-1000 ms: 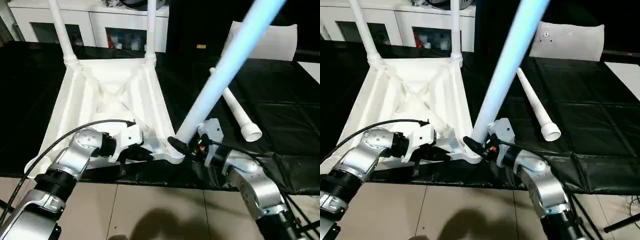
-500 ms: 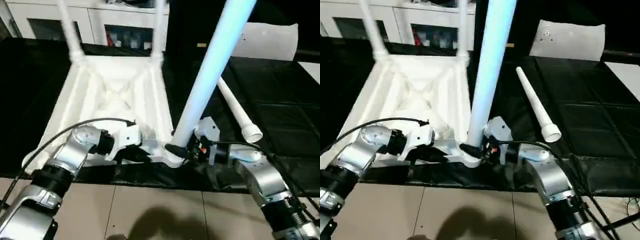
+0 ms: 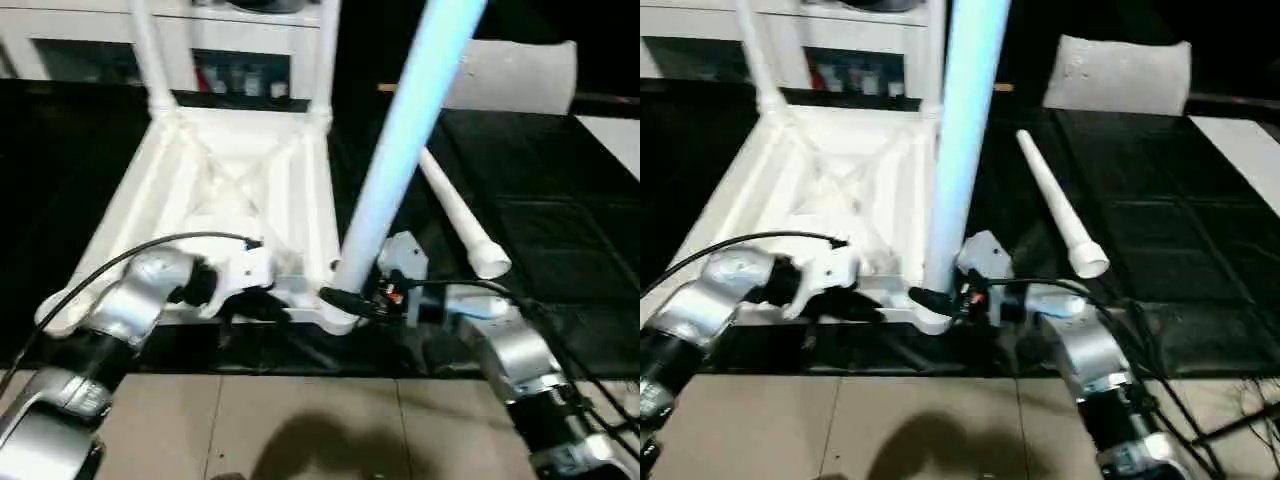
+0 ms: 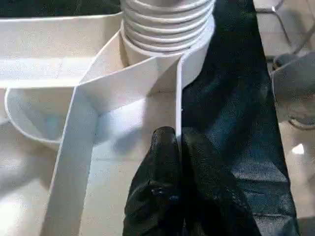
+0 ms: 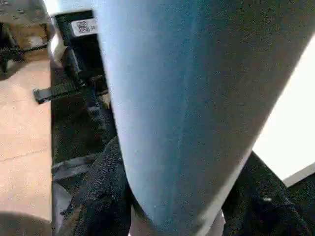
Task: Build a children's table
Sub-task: Insert table leg to table base
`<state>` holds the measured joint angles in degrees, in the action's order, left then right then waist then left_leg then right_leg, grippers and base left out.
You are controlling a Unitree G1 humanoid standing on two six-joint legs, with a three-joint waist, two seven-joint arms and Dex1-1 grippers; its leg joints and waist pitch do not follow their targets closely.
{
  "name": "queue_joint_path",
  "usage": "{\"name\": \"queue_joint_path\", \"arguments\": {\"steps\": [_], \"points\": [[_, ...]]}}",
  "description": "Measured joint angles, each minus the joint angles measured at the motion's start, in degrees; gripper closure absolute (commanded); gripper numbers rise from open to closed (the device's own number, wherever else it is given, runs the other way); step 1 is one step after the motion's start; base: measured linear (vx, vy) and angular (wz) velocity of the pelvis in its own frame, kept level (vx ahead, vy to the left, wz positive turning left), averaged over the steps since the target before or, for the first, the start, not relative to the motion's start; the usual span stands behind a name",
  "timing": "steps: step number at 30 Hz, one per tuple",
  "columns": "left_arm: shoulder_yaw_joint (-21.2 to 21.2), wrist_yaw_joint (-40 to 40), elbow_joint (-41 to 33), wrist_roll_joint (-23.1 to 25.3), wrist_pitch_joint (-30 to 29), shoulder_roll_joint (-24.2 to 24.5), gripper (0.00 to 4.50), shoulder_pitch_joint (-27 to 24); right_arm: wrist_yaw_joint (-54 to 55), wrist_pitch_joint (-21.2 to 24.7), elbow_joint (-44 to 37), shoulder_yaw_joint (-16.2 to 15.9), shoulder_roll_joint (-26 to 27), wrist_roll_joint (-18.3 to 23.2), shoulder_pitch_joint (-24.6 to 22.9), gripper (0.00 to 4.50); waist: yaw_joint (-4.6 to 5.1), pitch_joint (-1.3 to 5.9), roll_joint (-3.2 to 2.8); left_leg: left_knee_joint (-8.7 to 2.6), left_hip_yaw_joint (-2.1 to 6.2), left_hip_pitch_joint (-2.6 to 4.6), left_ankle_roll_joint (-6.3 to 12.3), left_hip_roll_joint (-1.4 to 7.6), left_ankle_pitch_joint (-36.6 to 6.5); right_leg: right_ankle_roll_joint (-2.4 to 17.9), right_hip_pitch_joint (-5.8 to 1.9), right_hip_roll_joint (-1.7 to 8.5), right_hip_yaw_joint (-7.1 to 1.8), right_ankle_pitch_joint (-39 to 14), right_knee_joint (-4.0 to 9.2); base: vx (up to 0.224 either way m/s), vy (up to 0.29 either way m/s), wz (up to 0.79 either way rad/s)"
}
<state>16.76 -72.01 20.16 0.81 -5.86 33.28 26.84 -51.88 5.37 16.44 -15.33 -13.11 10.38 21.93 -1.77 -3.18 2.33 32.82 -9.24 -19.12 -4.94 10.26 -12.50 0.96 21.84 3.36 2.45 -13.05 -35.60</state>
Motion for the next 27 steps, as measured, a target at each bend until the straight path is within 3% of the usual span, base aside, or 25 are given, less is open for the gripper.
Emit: {"name": "queue_joint_path", "arguments": {"steps": [4,9,14,18,27], "points": [[-3.1,6.2,-10.2,0.1,-8.5,0.0,4.5,-6.1,5.3,-1.1,3.2,0.5,3.3,0.0,1.3,2.59,1.9,-0.1,0.16,-0.17,-0.11,0.1,-0.08,0.05,0.0,0.1,0.06,-0.1,-0.12,0.1,0.1,0.0,0.0,0.0],[-4.5,15.7,-14.8,1.6,-16.3,-6.7,4.5,-8.3,15.6,-1.1,9.5,4.0,7.9,-1.7,4.9,2.59,2.74,-0.24,0.4,-0.22,-0.18,0.05,-0.06,0.06,0.0,0.2,0.1,-0.11,-0.13,0.1,0.37,0.0,0.0,0.0],[-3.3,22.1,-14.9,4.0,-20.7,-11.8,4.5,-6.0,23.6,-1.0,13.1,6.2,10.2,-2.0,7.6,2.59,2.15,-0.36,0.42,-0.23,-0.25,-0.05,-0.06,0.06,0.0,0.3,0.13,-0.1,-0.15,0.2,0.45,0.0,0.0,0.0],[-2.5,23.5,-14.1,4.3,-21.2,-12.7,4.5,-4.7,25.4,-1.0,13.4,7.0,10.8,-2.1,7.9,2.59,1.52,-0.36,0.41,-0.4,-0.27,-0.06,-0.06,0.07,0.1,0.2,0.17,-0.11,-0.11,0.1,0.47,0.0,0.0,0.0],[-2.3,23.6,-12.4,4.6,-20.8,-12.8,4.5,-3.6,27.3,-1.0,14.0,7.5,12.0,-2.7,8.0,2.59,1.48,-0.36,0.41,-0.42,-0.31,-0.01,-0.06,0.08,0.1,0.2,0.13,-0.11,-0.13,0.1,0.52,0.0,0.0,0.0]]}}
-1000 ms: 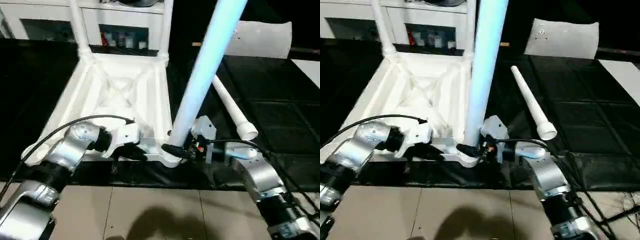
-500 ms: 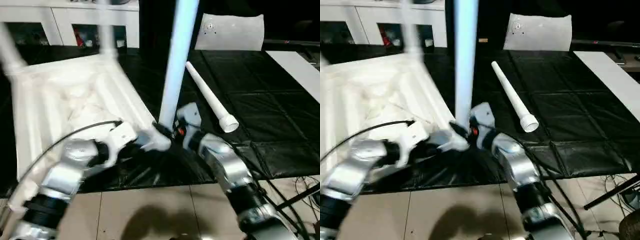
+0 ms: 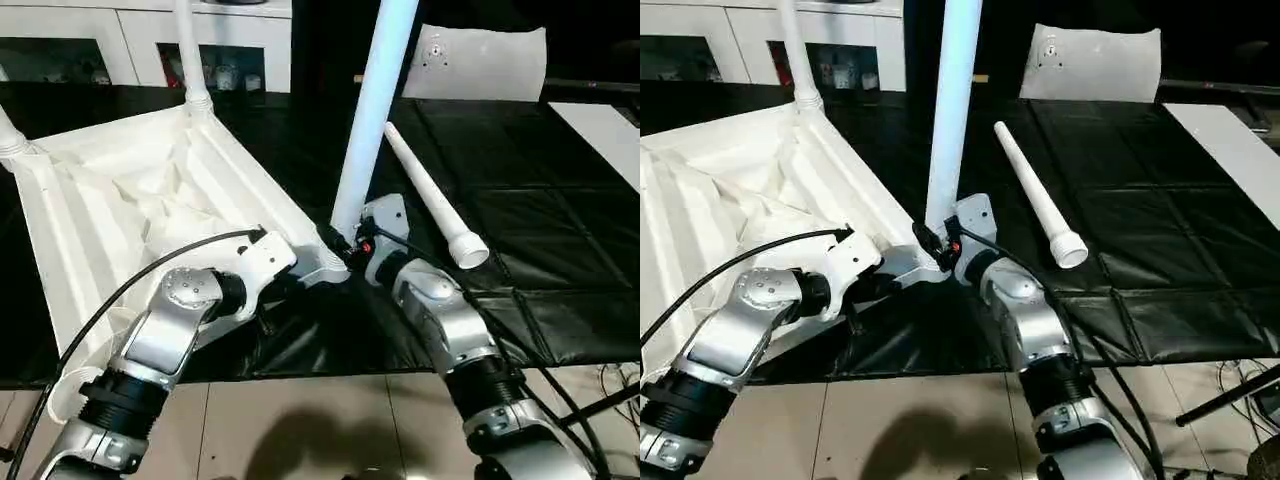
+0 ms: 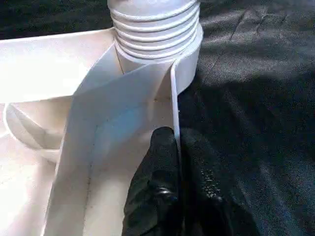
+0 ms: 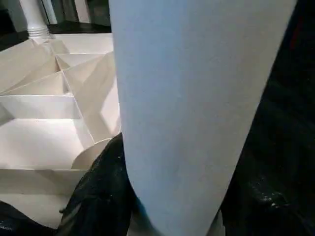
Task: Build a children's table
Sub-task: Insert table leg to table base
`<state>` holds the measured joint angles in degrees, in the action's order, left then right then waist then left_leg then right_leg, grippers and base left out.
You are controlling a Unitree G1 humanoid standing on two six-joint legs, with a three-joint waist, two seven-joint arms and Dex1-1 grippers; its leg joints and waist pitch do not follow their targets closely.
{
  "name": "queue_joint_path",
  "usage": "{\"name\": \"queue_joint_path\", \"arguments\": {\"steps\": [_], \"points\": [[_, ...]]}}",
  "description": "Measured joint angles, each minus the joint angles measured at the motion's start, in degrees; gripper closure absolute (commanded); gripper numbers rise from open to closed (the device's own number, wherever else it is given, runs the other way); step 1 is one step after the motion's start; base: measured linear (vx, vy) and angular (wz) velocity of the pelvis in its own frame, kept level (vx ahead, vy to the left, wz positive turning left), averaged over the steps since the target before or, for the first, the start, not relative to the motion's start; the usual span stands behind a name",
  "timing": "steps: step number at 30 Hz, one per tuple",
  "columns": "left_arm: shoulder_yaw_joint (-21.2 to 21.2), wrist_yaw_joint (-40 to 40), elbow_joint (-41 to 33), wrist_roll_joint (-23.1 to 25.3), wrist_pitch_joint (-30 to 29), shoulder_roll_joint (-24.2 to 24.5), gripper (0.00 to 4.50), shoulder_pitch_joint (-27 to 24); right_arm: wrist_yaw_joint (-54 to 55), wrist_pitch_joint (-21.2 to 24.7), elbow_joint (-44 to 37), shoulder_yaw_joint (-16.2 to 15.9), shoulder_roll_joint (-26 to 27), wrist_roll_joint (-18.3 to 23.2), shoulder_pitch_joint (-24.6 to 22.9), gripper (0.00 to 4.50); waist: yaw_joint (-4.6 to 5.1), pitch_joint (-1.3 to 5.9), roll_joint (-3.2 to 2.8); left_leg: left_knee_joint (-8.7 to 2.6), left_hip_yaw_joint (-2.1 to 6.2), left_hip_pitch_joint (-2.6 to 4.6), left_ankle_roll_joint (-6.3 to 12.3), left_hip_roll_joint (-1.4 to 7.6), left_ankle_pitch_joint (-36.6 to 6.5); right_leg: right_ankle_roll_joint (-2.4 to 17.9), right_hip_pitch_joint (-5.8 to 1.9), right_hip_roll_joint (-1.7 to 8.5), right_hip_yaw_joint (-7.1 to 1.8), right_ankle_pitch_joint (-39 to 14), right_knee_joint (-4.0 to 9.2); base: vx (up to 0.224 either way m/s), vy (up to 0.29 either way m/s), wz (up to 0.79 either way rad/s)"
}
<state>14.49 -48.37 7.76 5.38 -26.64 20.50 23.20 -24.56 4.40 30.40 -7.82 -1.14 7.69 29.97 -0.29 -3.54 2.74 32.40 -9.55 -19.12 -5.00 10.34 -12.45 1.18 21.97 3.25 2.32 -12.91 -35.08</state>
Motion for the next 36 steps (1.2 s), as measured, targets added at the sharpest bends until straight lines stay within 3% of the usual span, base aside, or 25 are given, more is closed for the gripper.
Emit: {"name": "queue_joint_path", "arguments": {"steps": [1,11,17,23,27,32,36], "points": [[0.0,0.0,0.0,0.0,0.0,0.4,4.5,0.0,-0.2,0.0,0.0,0.1,0.2,0.1,0.0,2.24,0.0,0.0,0.0,-0.02,0.0,0.01,0.0,0.0,0.0,0.0,0.0,0.0,0.0,0.0,0.0,0.0,0.0,0.0],[0.6,-1.3,2.3,-0.6,2.8,1.0,4.5,1.4,-0.5,0.7,1.3,1.2,0.2,0.7,-1.2,1.3,-0.55,-0.09,-0.15,-0.06,-0.01,-0.08,0.0,0.01,0.0,0.0,0.03,0.0,0.03,0.0,0.04,0.0,0.0,0.0],[1.2,-2.2,4.5,-1.2,5.7,1.7,4.5,2.6,-2.6,0.3,-1.3,0.7,-2.0,0.5,-5.6,0.77,-1.48,-0.29,-0.46,-0.05,-0.06,-0.19,0.0,0.07,0.0,0.0,0.1,-0.01,0.08,0.0,0.05,0.0,0.0,0.0],[1.4,-4.3,6.7,-1.7,8.9,3.1,4.5,3.5,-6.6,0.7,-6.5,0.7,-5.1,1.7,-11.3,0.28,-1.61,-0.32,-0.5,0.02,-0.12,-0.31,0.19,0.13,0.1,0.0,0.15,-0.02,0.11,0.0,0.08,0.0,0.0,0.0],[1.5,-6.6,9.0,-2.3,12.7,4.3,4.5,4.2,-11.8,2.7,-10.5,0.4,-8.6,3.4,-14.6,0.05,-1.66,-0.36,-0.57,0.06,-0.13,-0.42,0.41,0.14,0.3,0.0,0.23,-0.02,0.12,0.0,0.04,0.0,0.0,0.0],[1.9,-12.0,13.7,-2.8,20.9,6.3,4.5,5.1,-17.4,1.8,-14.9,1.0,-14.7,3.9,-14.8,0.05,-1.98,-0.35,-0.62,0.18,-0.15,-0.43,0.47,0.2,0.3,0.0,0.21,-0.02,0.17,0.0,-0.08,0.0,0.0,0.0],[2.5,-17.3,15.8,-4.0,23.6,7.3,4.5,6.1,-24.0,1.8,-16.7,-0.2,-18.1,4.1,-14.3,0.05,-2.72,-0.35,-0.61,0.4,-0.17,-0.48,0.59,0.26,0.3,0.0,0.21,-0.01,0.2,0.0,-0.14,0.0,0.0,0.0]]}}
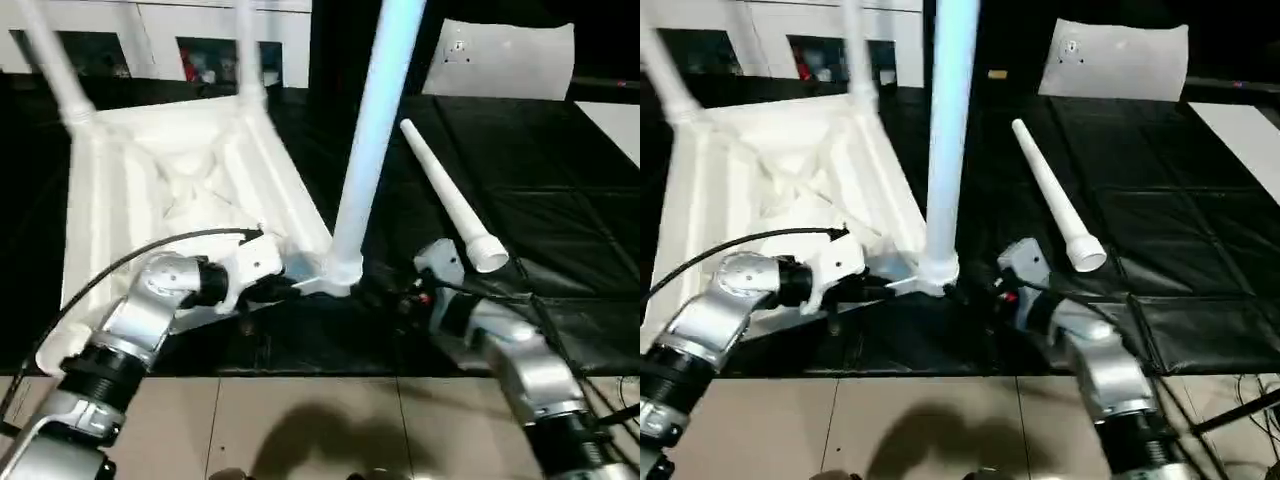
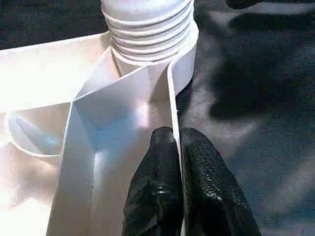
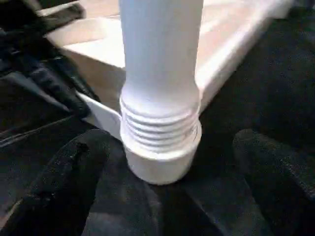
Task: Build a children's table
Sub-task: Insert table leg to table base, then rotate leg to tighten
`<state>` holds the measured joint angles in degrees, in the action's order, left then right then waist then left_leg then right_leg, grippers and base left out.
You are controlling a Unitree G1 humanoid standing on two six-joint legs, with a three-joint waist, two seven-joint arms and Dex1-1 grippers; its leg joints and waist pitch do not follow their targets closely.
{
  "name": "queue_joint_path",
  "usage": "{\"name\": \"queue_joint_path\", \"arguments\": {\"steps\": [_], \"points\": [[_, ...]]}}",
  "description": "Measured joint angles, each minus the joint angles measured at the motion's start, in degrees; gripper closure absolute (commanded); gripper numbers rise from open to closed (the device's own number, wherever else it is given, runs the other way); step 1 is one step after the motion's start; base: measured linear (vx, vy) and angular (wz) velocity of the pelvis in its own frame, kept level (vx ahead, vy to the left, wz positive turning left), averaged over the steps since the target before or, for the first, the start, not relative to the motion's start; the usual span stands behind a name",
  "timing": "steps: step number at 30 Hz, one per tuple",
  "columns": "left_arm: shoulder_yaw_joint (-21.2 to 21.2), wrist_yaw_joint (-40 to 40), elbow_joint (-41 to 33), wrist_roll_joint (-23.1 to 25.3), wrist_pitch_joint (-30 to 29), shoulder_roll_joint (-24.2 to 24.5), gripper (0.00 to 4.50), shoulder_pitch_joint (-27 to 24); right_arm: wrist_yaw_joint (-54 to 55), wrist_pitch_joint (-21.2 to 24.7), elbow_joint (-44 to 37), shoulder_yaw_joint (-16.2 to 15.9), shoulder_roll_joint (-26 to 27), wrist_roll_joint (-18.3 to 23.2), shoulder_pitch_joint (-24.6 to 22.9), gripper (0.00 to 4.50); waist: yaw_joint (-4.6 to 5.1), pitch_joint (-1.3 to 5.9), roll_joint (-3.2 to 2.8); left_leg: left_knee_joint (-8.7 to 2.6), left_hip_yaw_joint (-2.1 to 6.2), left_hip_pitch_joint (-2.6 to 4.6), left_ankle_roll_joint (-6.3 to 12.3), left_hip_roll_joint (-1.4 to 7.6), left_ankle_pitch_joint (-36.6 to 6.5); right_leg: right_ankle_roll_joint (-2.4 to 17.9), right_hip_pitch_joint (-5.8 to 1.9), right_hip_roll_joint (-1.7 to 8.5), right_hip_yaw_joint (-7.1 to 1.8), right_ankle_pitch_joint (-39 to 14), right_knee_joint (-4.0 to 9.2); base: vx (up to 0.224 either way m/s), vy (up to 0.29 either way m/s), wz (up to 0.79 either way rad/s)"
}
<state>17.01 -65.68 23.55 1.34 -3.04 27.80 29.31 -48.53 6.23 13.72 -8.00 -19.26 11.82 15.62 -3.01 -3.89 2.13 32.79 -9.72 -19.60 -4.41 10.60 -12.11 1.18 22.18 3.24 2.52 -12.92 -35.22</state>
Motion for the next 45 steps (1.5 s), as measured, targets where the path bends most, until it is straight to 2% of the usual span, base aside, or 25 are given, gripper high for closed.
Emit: {"name": "queue_joint_path", "arguments": {"steps": [4,6,9,17,18,23,24,31,40,45], "points": [[1.3,-4.1,1.4,-0.5,2.1,0.4,4.5,1.0,-4.9,0.8,0.0,-2.1,-1.9,-0.1,1.3,0.05,-0.68,0.0,0.0,0.51,-0.01,-0.12,0.22,0.12,-0.1,0.0,0.02,0.02,0.09,0.0,-0.12,0.0,0.0,0.0],[1.8,-5.7,2.5,-0.5,3.3,0.5,4.5,1.9,-6.6,0.8,0.0,-3.7,-2.7,-0.3,1.9,0.05,-0.7,0.0,0.0,0.82,-0.01,-0.32,0.33,0.17,-0.2,0.0,0.06,0.04,0.13,0.0,-0.22,0.0,0.0,0.0],[2.2,-8.2,4.5,-0.5,5.6,0.6,4.5,2.8,-9.1,0.7,0.9,-4.2,-2.8,-0.3,3.2,0.05,-0.69,0.0,0.01,1.19,-0.04,-0.41,0.45,0.15,-0.3,0.0,0.08,0.14,0.1,0.0,-0.44,0.0,0.0,0.0],[4.0,-12.0,7.2,-0.5,8.6,0.8,4.5,4.6,-14.1,0.5,4.6,-5.1,-2.6,0.0,6.1,0.68,-1.15,0.01,0.03,1.45,-0.11,-0.38,0.42,0.24,-0.2,0.0,0.08,0.18,0.12,0.0,-0.88,0.0,0.0,0.0],[4.0,-12.4,7.9,-0.5,9.0,0.7,4.5,4.9,-14.7,0.5,5.0,-5.3,-2.6,0.2,6.6,0.9,-1.22,0.01,0.03,1.47,-0.11,-0.38,0.42,0.26,-0.2,0.0,0.08,0.18,0.13,0.0,-0.89,0.0,0.0,0.0],[4.1,-13.3,8.9,-0.4,10.6,0.5,4.5,5.3,-17.0,0.5,5.2,-5.8,-2.5,1.0,7.2,1.2,-1.96,0.01,0.03,1.49,-0.13,-0.38,0.42,0.29,-0.2,0.0,0.1,0.17,0.14,0.0,-0.92,0.0,0.0,0.0],[4.2,-13.6,9.0,-0.4,10.8,0.5,4.5,5.4,-17.1,0.5,5.3,-5.8,-2.5,1.0,7.3,1.44,-2.06,0.01,0.03,1.5,-0.14,-0.38,0.42,0.29,-0.2,0.0,0.1,0.17,0.14,0.0,-0.92,0.0,0.0,0.0],[4.4,-14.4,10.8,-0.4,11.8,0.3,4.5,6.3,-18.4,0.5,6.6,-5.9,-2.3,1.1,8.0,1.77,-2.17,0.02,0.04,1.56,-0.14,-0.39,0.42,0.31,-0.2,0.0,0.12,0.17,0.14,0.0,-0.98,0.0,0.0,0.0],[4.0,-14.0,11.2,-0.4,11.4,0.0,4.5,6.3,-18.2,1.3,6.5,-5.7,-2.1,1.2,7.9,1.8,-2.23,0.04,-0.02,1.56,-0.14,-0.38,0.41,0.32,-0.2,0.0,0.1,0.17,0.15,0.0,-0.99,0.0,0.0,0.0],[2.1,-7.8,10.8,-0.1,5.0,-2.7,4.5,6.2,-9.9,3.7,5.9,-2.9,1.7,0.8,6.0,1.8,-2.1,0.05,-0.2,1.56,-0.16,-0.3,-0.01,0.32,-0.2,0.3,-0.13,0.19,0.14,0.2,-1.0,0.0,0.0,0.0]]}}
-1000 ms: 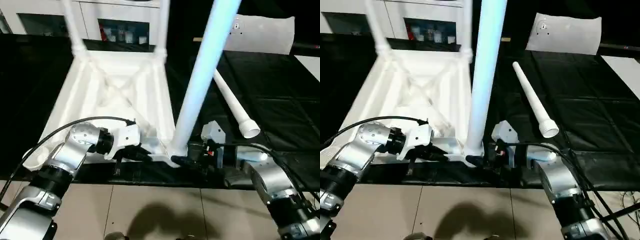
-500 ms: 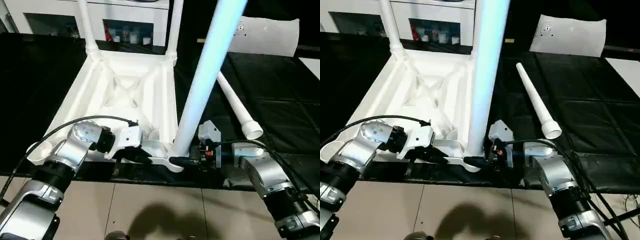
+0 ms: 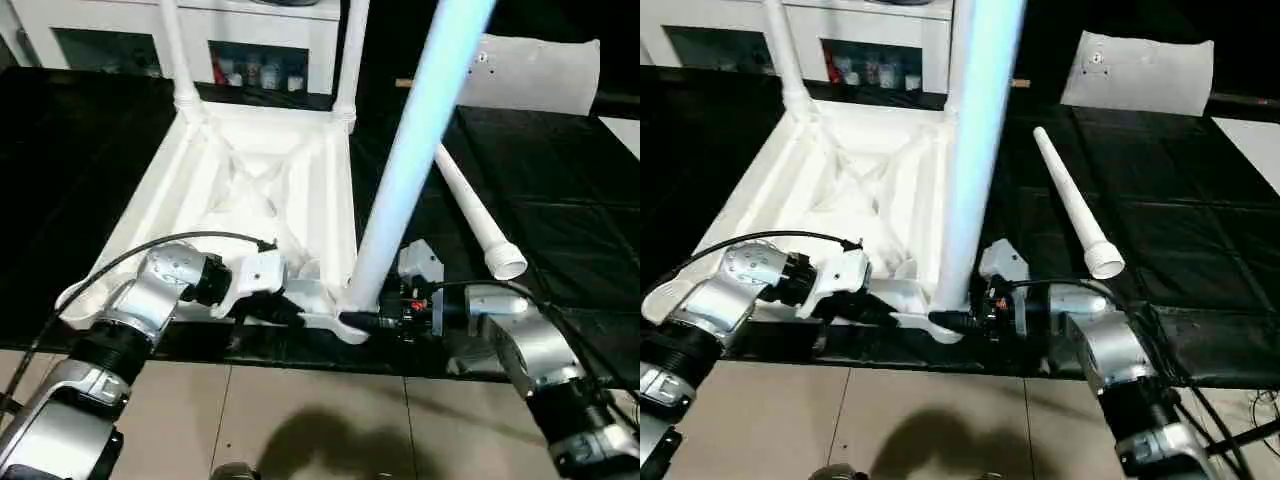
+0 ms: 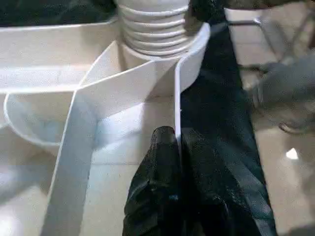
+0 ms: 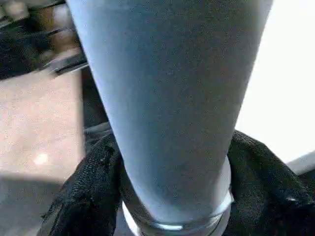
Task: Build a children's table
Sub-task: Rotate leg to tighten
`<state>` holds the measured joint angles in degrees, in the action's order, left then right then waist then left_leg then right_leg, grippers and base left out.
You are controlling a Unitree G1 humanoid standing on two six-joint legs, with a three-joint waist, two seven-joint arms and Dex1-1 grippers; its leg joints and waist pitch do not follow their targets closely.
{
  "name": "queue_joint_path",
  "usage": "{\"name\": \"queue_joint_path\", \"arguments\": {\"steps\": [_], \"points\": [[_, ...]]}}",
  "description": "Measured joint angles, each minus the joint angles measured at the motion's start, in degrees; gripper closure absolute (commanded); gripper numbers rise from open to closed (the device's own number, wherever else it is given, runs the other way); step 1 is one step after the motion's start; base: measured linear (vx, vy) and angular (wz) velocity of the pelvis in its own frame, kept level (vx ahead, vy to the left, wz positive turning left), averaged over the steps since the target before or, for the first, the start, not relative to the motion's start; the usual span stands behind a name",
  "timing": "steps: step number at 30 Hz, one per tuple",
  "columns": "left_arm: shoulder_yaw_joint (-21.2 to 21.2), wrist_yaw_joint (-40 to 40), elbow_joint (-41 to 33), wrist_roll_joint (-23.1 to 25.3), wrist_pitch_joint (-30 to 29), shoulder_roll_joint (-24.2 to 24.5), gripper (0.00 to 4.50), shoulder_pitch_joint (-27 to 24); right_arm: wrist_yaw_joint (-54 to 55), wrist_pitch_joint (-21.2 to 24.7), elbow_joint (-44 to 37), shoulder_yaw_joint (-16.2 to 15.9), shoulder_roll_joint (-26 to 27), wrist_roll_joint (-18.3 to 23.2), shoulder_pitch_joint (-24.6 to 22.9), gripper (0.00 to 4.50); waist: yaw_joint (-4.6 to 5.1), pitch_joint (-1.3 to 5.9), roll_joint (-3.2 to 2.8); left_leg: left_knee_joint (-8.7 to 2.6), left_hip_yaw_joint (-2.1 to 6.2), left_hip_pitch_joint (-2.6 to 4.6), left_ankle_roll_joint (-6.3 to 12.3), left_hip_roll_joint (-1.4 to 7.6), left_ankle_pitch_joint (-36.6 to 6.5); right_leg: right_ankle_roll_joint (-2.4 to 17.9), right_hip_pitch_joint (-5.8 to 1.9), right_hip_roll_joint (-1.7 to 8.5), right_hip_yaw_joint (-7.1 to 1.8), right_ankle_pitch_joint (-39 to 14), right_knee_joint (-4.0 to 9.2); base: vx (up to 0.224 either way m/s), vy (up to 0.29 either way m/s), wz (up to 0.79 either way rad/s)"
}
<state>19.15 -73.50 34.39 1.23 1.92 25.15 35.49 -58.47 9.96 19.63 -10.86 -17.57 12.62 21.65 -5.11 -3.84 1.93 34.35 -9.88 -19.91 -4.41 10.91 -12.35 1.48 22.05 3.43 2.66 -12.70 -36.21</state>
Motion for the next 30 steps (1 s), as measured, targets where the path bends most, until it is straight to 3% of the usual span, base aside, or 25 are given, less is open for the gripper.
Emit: {"name": "queue_joint_path", "arguments": {"steps": [2,5,10,14,18,19,20,23,25,30], "points": [[-0.6,2.9,-0.8,0.4,-3.0,-1.0,4.5,-0.2,4.6,0.2,0.6,1.2,1.8,-0.5,-0.2,1.8,0.33,-0.04,-0.08,-0.01,0.0,0.03,-0.1,-0.01,0.1,0.2,0.01,0.0,-0.02,0.2,0.07,-0.052,-0.002,-0.03],[-2.6,10.3,-4.8,1.0,-9.8,-3.6,4.5,-2.5,15.7,0.5,2.0,4.5,7.5,-1.3,-0.6,1.81,2.02,-0.04,-0.09,-0.09,-0.02,0.19,-0.27,0.01,0.2,0.1,0.01,-0.02,-0.04,0.3,0.09,0.0,0.0,0.0],[-4.6,20.7,-8.6,3.2,-17.0,-8.9,4.5,-4.1,30.3,0.5,5.8,8.2,14.5,-3.4,1.8,1.81,3.25,-0.01,-0.24,-0.39,-0.02,0.42,-0.35,-0.02,0.3,0.1,-0.03,-0.06,-0.08,0.3,0.12,0.0,0.0,0.0],[-5.4,28.8,-9.3,5.1,-19.7,-14.0,4.5,-4.1,41.4,0.6,9.8,10.4,18.5,-5.1,5.7,1.81,3.47,0.0,-0.28,-0.48,-0.02,0.39,-0.4,-0.04,0.3,-0.3,0.02,-0.07,-0.1,0.1,0.16,0.0,0.0,0.0],[-5.1,30.1,-9.4,5.3,-19.7,-14.3,4.5,-4.0,43.5,0.5,10.3,10.5,19.2,-6.3,6.7,1.81,3.28,0.1,-0.45,-0.79,-0.02,0.39,-0.41,-0.05,0.3,-0.3,0.02,-0.09,-0.09,0.1,0.21,0.0,0.0,0.0],[-5.0,30.2,-9.6,5.4,-19.7,-14.3,4.5,-4.0,43.6,0.3,10.3,10.5,19.2,-6.5,6.7,1.25,3.26,0.1,-0.46,-0.86,-0.02,0.39,-0.41,-0.05,0.3,-0.4,0.04,-0.11,-0.08,0.1,0.23,0.0,0.0,0.0],[-4.9,30.3,-9.8,5.5,-19.7,-14.3,4.5,-4.1,43.6,0.1,10.3,10.5,19.2,-6.5,6.7,1.11,3.26,0.1,-0.46,-0.9,-0.02,0.38,-0.41,-0.04,0.3,-0.4,0.05,-0.12,-0.07,0.1,0.24,0.0,0.0,0.0],[-4.8,30.4,-10.4,5.9,-19.8,-13.9,4.5,-4.3,43.6,-0.5,10.1,10.5,20.0,-6.5,6.7,1.05,3.39,0.08,-0.44,-0.93,-0.02,0.34,-0.42,-0.04,0.3,-0.4,0.1,-0.13,-0.08,0.1,0.28,0.0,0.0,0.0],[-4.7,30.0,-11.1,5.9,-19.8,-13.1,4.5,-4.5,43.2,-0.8,10.0,10.5,20.1,-6.5,6.5,0.66,3.53,0.05,-0.39,-0.92,-0.02,0.28,-0.42,-0.04,0.3,-0.4,0.17,-0.13,-0.08,0.1,0.29,0.0,0.0,0.0],[-4.2,28.1,-11.8,5.8,-18.8,-11.0,4.5,-4.4,40.2,-1.6,9.1,10.4,19.5,-5.8,5.1,0.21,3.6,0.05,-0.4,-1.1,-0.02,0.0,-0.44,-0.03,0.3,-0.4,0.41,-0.17,-0.07,0.1,0.4,0.0,0.0,0.0]]}}
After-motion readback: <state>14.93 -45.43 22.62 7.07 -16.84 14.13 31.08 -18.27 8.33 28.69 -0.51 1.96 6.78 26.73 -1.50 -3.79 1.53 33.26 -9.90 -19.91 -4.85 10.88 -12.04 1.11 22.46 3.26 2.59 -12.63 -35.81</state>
